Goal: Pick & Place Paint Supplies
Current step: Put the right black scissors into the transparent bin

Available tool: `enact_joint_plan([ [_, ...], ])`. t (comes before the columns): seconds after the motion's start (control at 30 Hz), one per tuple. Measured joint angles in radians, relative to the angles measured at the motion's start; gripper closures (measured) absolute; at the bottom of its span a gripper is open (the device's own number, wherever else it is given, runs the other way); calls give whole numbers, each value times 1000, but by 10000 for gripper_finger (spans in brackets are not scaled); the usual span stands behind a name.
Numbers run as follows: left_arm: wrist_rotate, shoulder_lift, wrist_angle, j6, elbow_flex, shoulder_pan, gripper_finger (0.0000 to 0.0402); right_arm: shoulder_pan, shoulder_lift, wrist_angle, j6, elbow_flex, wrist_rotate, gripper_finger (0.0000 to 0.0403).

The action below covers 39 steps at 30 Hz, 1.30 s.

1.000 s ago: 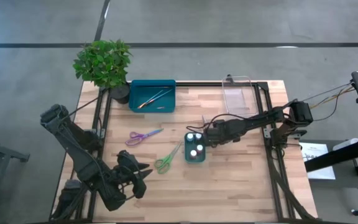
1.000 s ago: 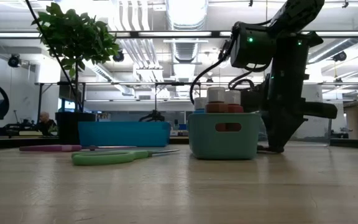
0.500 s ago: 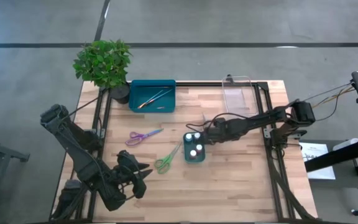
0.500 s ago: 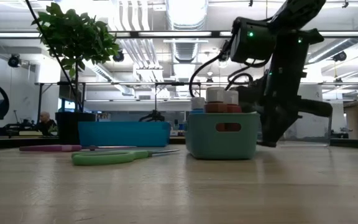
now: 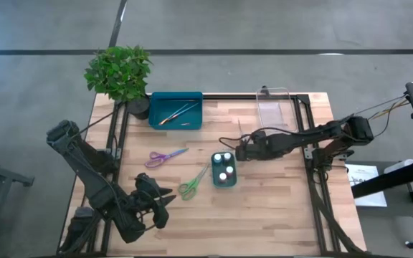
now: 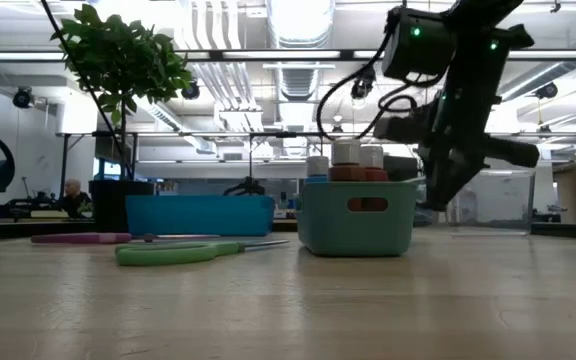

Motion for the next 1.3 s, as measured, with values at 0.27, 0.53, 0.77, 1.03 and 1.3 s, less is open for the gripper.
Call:
enact_joint_plan([
  [0.27, 0, 0, 1, 0, 0, 0, 275, 0, -111, -22, 11, 0, 96, 385],
  [0.53, -1, 0, 3, 1, 0, 0, 275, 0, -261, 1, 4, 0, 214, 385],
  [0.77, -3, 0, 3, 3, 0, 3, 275, -15, -380, -16, 9, 0, 305, 385],
  [1.03, -4, 0, 4, 0, 0, 3, 275, -90, -464, -218, 72, 0, 331, 385],
  [1.3, -4, 0, 7, 0, 0, 3, 275, -231, -508, -286, -34, 0, 301, 385],
])
